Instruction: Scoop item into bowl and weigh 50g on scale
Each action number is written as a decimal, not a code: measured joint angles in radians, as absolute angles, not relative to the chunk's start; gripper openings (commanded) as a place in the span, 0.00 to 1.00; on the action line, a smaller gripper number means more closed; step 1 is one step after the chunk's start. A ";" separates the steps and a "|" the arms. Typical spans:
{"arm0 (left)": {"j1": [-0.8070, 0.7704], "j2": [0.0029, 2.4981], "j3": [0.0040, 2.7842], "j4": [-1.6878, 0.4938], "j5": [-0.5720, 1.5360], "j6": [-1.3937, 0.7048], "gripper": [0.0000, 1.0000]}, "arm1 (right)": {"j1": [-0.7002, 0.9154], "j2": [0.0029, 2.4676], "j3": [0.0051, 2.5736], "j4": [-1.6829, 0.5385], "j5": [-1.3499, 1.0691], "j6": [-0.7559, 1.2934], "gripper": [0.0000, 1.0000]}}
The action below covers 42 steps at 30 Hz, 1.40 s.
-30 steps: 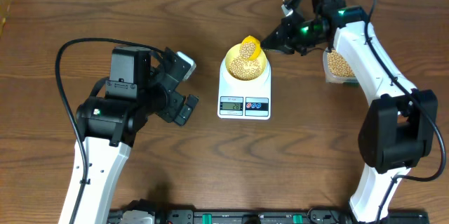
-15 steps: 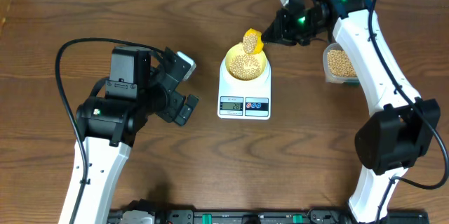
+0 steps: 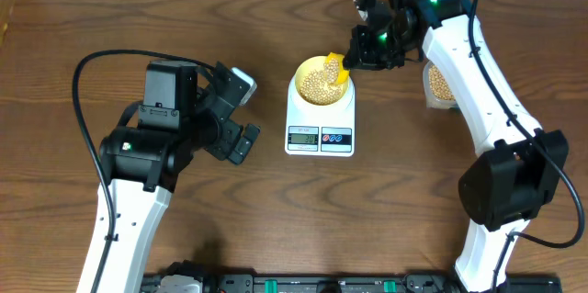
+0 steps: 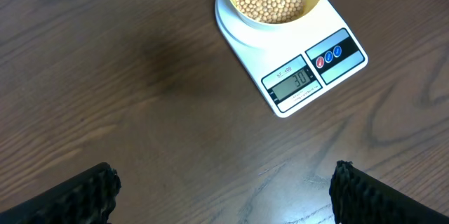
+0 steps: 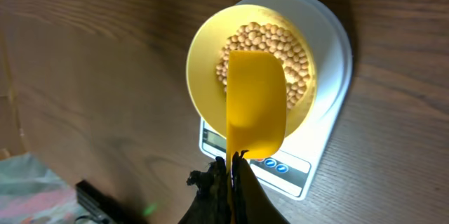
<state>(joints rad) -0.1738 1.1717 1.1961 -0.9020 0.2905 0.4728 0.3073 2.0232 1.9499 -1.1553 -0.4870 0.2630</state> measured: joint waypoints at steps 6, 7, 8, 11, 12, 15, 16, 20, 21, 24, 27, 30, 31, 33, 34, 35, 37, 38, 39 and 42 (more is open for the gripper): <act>-0.174 1.172 1.196 -0.902 0.290 0.473 0.98 | 0.339 2.023 1.950 -1.126 -0.398 0.240 0.01; -0.174 1.172 1.196 -0.902 0.290 0.472 0.98 | 0.348 2.023 1.950 -1.124 -0.385 0.233 0.01; -0.174 1.172 1.196 -0.902 0.290 0.473 0.98 | 0.354 2.023 1.950 -1.122 -0.377 0.229 0.01; -0.174 1.172 1.196 -0.902 0.290 0.472 0.98 | 0.379 2.023 1.951 -1.111 -0.330 0.192 0.01; -0.174 1.172 1.196 -0.902 0.290 0.473 0.98 | 0.386 2.023 1.951 -1.110 -0.315 0.181 0.01; -0.174 1.172 1.196 -0.902 0.290 0.473 0.98 | 0.417 2.023 1.951 -1.107 -0.253 0.146 0.01; -0.174 1.172 1.196 -0.902 0.290 0.473 0.98 | 0.424 2.023 1.951 -1.107 -0.239 0.139 0.01; -0.174 1.172 1.196 -0.902 0.290 0.473 0.98 | 0.464 2.023 1.951 -1.106 -0.149 0.112 0.01; -0.174 1.172 1.196 -0.902 0.290 0.472 0.98 | 0.467 2.023 1.951 -1.107 -0.139 0.109 0.01; -0.174 1.172 1.196 -0.902 0.290 0.472 0.98 | 0.477 2.023 1.951 -1.108 -0.097 0.080 0.01; -0.174 1.172 1.196 -0.902 0.290 0.473 0.98 | 0.488 2.023 1.951 -1.110 -0.065 0.054 0.01; -0.174 1.172 1.196 -0.902 0.290 0.472 0.98 | 0.507 2.023 1.951 -1.108 -0.031 0.023 0.01; -0.174 1.172 1.196 -0.902 0.290 0.473 0.98 | 0.512 2.023 1.951 -1.106 -0.023 0.016 0.01; -0.174 1.172 1.196 -0.902 0.290 0.472 0.98 | 0.521 2.023 1.951 -1.098 -0.010 0.000 0.01; -0.174 1.172 1.196 -0.902 0.290 0.473 0.98 | 0.522 2.023 1.951 -1.094 -0.006 -0.008 0.01; -0.174 1.172 1.196 -0.902 0.290 0.473 0.98 | 0.527 2.023 1.951 -1.089 -0.002 -0.017 0.01; -0.174 1.172 1.196 -0.902 0.290 0.472 0.98 | 0.528 2.023 1.951 -1.086 0.002 -0.031 0.01; -0.174 1.172 1.196 -0.902 0.290 0.473 0.98 | 0.528 2.023 1.951 -1.086 0.004 -0.036 0.01; -0.174 1.172 1.196 -0.902 0.290 0.472 0.98 | 0.528 2.023 1.951 -1.086 0.006 -0.039 0.01; -0.174 1.172 1.196 -0.902 0.290 0.473 0.98 | 0.528 2.023 1.951 -1.086 0.011 -0.043 0.01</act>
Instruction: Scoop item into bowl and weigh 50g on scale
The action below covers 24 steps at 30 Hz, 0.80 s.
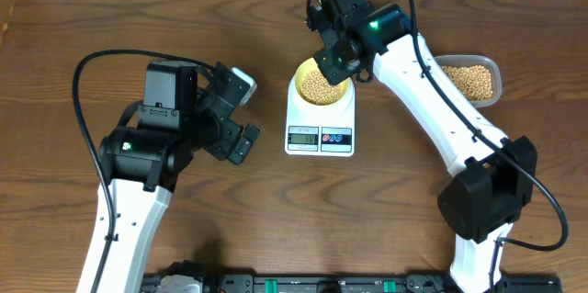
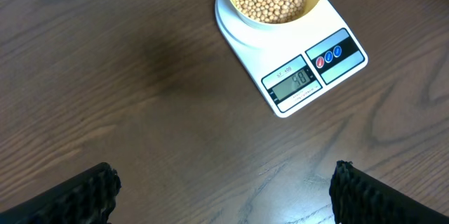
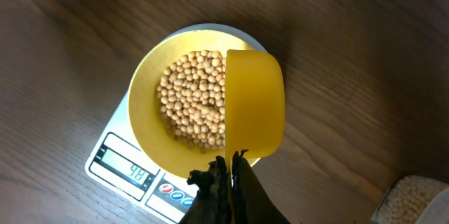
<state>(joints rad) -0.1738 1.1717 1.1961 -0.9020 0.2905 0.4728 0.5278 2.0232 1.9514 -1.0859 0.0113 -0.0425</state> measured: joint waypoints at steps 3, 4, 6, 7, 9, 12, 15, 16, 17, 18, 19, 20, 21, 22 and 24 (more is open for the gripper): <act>-0.174 1.172 1.196 -0.902 0.290 0.473 0.98 | 0.528 2.023 1.951 -1.086 0.015 -0.046 0.01; -0.174 1.172 1.196 -0.902 0.290 0.473 0.98 | 0.528 2.023 1.951 -1.085 0.015 -0.046 0.01; -0.174 1.172 1.196 -0.902 0.290 0.473 0.98 | 0.528 2.023 1.951 -1.080 0.015 -0.048 0.01; -0.174 1.172 1.196 -0.902 0.290 0.473 0.98 | 0.528 2.023 1.951 -1.079 0.015 -0.048 0.01; -0.174 1.172 1.196 -0.902 0.290 0.473 0.98 | 0.528 2.023 1.951 -1.073 0.015 -0.048 0.01; -0.174 1.172 1.196 -0.902 0.290 0.473 0.98 | 0.528 2.023 1.951 -1.061 0.014 -0.049 0.01; -0.174 1.172 1.196 -0.902 0.290 0.473 0.98 | 0.528 2.023 1.951 -1.046 -0.010 -0.048 0.01; -0.174 1.172 1.196 -0.902 0.290 0.472 0.98 | 0.528 2.023 1.951 -1.041 -0.021 -0.047 0.01; -0.174 1.172 1.196 -0.902 0.290 0.473 0.98 | 0.527 2.023 1.951 -1.036 -0.033 -0.044 0.01; -0.174 1.172 1.196 -0.902 0.290 0.473 0.98 | 0.527 2.023 1.951 -1.034 -0.042 -0.040 0.01; -0.174 1.172 1.196 -0.902 0.290 0.473 0.98 | 0.525 2.023 1.951 -1.034 -0.063 -0.033 0.01; -0.174 1.172 1.196 -0.902 0.290 0.473 0.98 | 0.522 2.023 1.951 -1.034 -0.078 -0.029 0.01; -0.174 1.172 1.196 -0.902 0.290 0.473 0.97 | 0.518 2.023 1.951 -1.035 -0.099 -0.023 0.01; -0.174 1.172 1.196 -0.902 0.290 0.472 0.98 | 0.516 2.023 1.951 -1.035 -0.107 -0.019 0.01; -0.174 1.172 1.196 -0.902 0.290 0.473 0.98 | 0.506 2.023 1.951 -1.041 -0.130 -0.005 0.01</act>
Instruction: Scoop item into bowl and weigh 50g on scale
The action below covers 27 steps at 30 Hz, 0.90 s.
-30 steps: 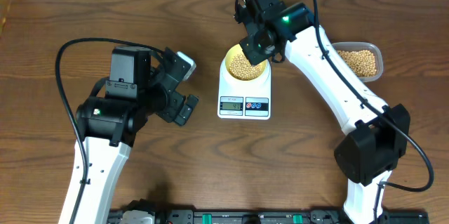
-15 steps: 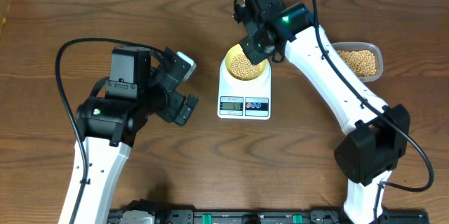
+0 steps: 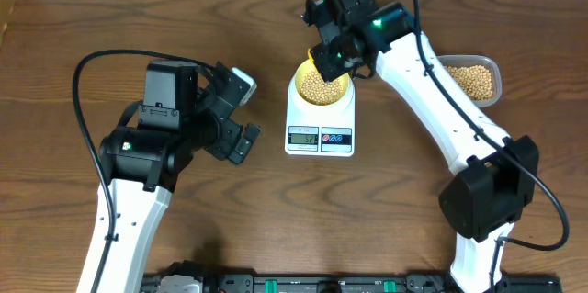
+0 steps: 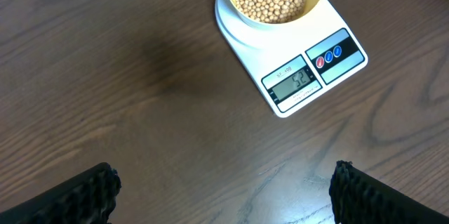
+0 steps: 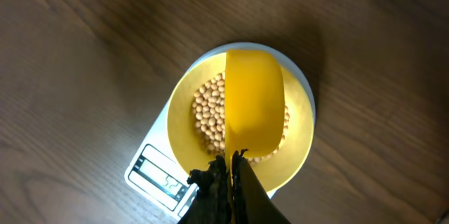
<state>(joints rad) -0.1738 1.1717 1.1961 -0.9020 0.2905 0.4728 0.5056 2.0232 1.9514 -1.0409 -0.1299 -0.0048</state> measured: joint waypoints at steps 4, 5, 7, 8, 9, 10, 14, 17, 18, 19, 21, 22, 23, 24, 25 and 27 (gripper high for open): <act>-0.174 1.172 1.196 -0.902 0.290 0.472 0.98 | 0.496 2.023 1.951 -1.051 -0.147 0.012 0.01; -0.174 1.172 1.196 -0.902 0.290 0.473 0.98 | 0.496 2.023 1.951 -1.052 -0.147 0.015 0.01; -0.174 1.172 1.196 -0.902 0.290 0.473 0.98 | 0.497 2.024 1.951 -1.063 -0.150 0.023 0.01; -0.174 1.172 1.196 -0.902 0.290 0.473 0.98 | 0.497 2.025 1.951 -1.069 -0.150 0.024 0.01; -0.174 1.172 1.196 -0.902 0.290 0.472 0.98 | 0.497 2.029 1.951 -1.076 -0.151 0.027 0.01; -0.174 1.172 1.196 -0.902 0.290 0.472 0.98 | 0.497 2.034 1.951 -1.080 -0.152 0.030 0.01; -0.174 1.172 1.196 -0.902 0.290 0.473 0.98 | 0.497 2.055 1.951 -1.081 -0.132 0.034 0.01; -0.174 1.172 1.196 -0.902 0.290 0.472 0.98 | 0.498 2.058 1.951 -1.081 -0.110 0.029 0.01; -0.174 1.172 1.196 -0.902 0.290 0.473 0.98 | 0.499 2.058 1.951 -1.081 -0.099 0.023 0.01; -0.174 1.172 1.196 -0.902 0.290 0.473 0.98 | 0.501 2.058 1.951 -1.081 -0.087 0.019 0.01; -0.174 1.172 1.196 -0.902 0.290 0.472 0.97 | 0.511 2.058 1.951 -1.081 -0.052 0.009 0.01; -0.174 1.172 1.196 -0.902 0.290 0.472 0.98 | 0.517 2.058 1.951 -1.081 -0.035 0.003 0.01; -0.174 1.172 1.196 -0.902 0.290 0.472 0.98 | 0.521 2.058 1.951 -1.081 -0.023 -0.001 0.01; -0.174 1.172 1.196 -0.902 0.290 0.473 0.98 | 0.527 2.058 1.951 -1.081 -0.009 -0.009 0.01; -0.174 1.172 1.196 -0.902 0.290 0.473 0.98 | 0.530 2.058 1.951 -1.081 -0.001 -0.013 0.01; -0.174 1.172 1.196 -0.902 0.290 0.473 0.98 | 0.535 2.058 1.951 -1.081 0.012 -0.021 0.01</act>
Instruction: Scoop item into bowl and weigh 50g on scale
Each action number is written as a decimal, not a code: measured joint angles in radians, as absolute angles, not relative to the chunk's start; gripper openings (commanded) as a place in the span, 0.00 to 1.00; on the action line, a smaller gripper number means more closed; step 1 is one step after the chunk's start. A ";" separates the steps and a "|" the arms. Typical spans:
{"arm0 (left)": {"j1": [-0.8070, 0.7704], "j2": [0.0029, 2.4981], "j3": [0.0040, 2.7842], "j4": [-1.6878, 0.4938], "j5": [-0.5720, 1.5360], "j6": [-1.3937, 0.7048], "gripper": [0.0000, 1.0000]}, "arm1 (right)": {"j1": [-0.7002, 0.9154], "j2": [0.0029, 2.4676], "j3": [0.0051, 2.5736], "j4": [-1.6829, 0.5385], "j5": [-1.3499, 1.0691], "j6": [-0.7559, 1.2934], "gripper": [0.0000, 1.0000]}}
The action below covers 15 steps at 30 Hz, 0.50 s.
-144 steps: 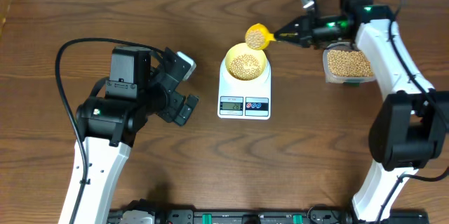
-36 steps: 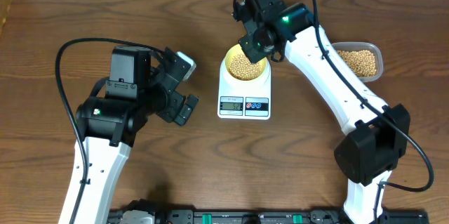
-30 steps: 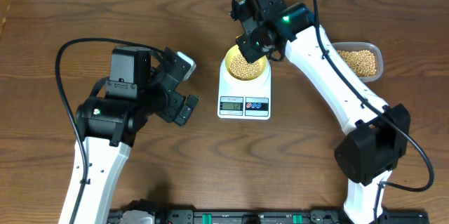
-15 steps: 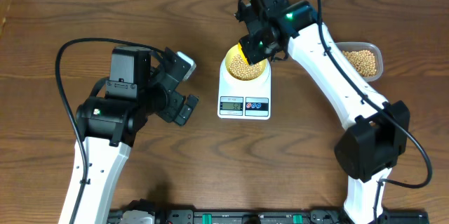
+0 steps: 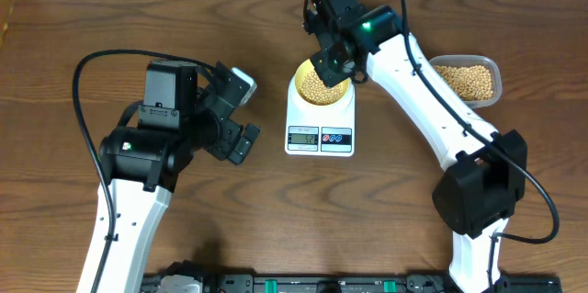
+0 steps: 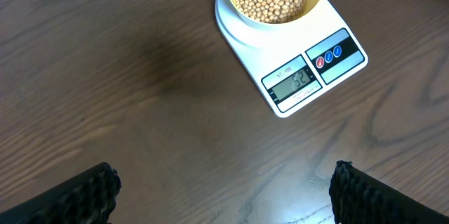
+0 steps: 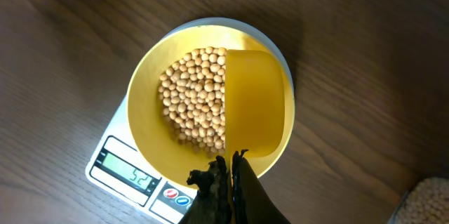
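A yellow bowl (image 5: 322, 86) holding soybeans (image 7: 193, 97) stands on the white scale (image 5: 320, 137), whose display (image 7: 128, 168) reads about 52. My right gripper (image 7: 231, 175) is shut on the handle of a yellow scoop (image 7: 256, 104). The scoop hangs over the right half of the bowl, and no beans show in it. In the overhead view the right gripper (image 5: 333, 59) is at the bowl's far edge. My left gripper (image 6: 224, 185) is open with nothing in it, over bare table to the left of the scale (image 6: 309, 69).
A clear plastic tub of soybeans (image 5: 469, 80) stands at the back right, and its corner shows in the right wrist view (image 7: 428, 199). The right arm stretches diagonally from the front right to the scale. A black rail runs along the table's front edge.
The scoop was over the middle of the bowl and is now over its right half, with the wrist camera closer to the bowl. The scale's reading stays in the low fifties. The left arm is unmoved.
At first the scoop hung over the bowl with the display at 30. Then the right arm had swung to the bowl's far side, the scoop was at the bowl's rim, and the display read in the upper forties. After that it read about 52, as it does now.
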<state>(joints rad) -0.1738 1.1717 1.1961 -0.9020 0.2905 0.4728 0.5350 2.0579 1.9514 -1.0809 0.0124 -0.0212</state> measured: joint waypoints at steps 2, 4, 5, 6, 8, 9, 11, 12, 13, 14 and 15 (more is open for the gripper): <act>-0.174 1.172 1.196 -0.902 0.290 0.473 0.98 | 0.535 2.058 1.951 -1.081 0.019 -0.027 0.01; -0.174 1.172 1.196 -0.902 0.290 0.473 0.98 | 0.535 2.058 1.951 -1.081 0.023 -0.031 0.01; -0.174 1.172 1.196 -0.902 0.290 0.473 0.98 | 0.535 2.058 1.951 -1.081 0.025 -0.034 0.01; -0.174 1.172 1.196 -0.902 0.290 0.472 0.98 | 0.535 2.058 1.951 -1.081 0.027 -0.034 0.01; -0.174 1.172 1.196 -0.902 0.290 0.472 0.97 | 0.535 2.058 1.951 -1.080 0.027 -0.035 0.01; -0.174 1.172 1.196 -0.902 0.290 0.473 0.98 | 0.535 2.058 1.951 -1.079 0.027 -0.035 0.01; -0.174 1.172 1.196 -0.902 0.290 0.472 0.98 | 0.535 2.060 1.951 -1.078 0.027 -0.035 0.01; -0.174 1.172 1.196 -0.902 0.290 0.472 0.98 | 0.535 2.062 1.951 -1.074 0.027 -0.035 0.01; -0.174 1.172 1.196 -0.902 0.290 0.473 0.97 | 0.535 2.064 1.951 -1.073 0.027 -0.035 0.01; -0.174 1.172 1.196 -0.902 0.290 0.472 0.98 | 0.535 2.068 1.951 -1.073 0.026 -0.035 0.01; -0.174 1.172 1.196 -0.902 0.290 0.472 0.98 | 0.535 2.071 1.951 -1.073 0.026 -0.035 0.01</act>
<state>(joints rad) -0.1738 1.1717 1.1961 -0.9020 0.2905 0.4725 0.5354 2.0712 1.9514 -1.0729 0.0257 -0.0345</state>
